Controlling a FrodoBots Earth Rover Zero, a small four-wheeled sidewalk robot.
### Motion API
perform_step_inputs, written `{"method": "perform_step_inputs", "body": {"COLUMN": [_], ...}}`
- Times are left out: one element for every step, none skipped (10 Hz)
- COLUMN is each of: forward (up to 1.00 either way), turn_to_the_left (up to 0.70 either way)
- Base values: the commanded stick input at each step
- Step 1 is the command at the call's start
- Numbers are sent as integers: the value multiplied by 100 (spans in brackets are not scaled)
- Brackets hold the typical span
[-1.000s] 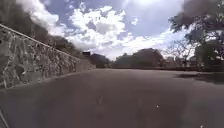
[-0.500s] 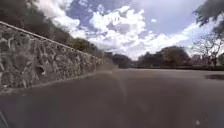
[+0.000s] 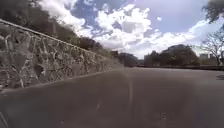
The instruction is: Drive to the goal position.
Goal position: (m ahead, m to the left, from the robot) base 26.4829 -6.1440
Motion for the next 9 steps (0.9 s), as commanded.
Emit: {"method": "perform_step_inputs", "body": {"forward": [70, 70, 70, 70, 70, 70, 70, 70, 70], "turn_to_the_left": [0, -9, -25, 0, 0, 0, 0, 0, 0]}}
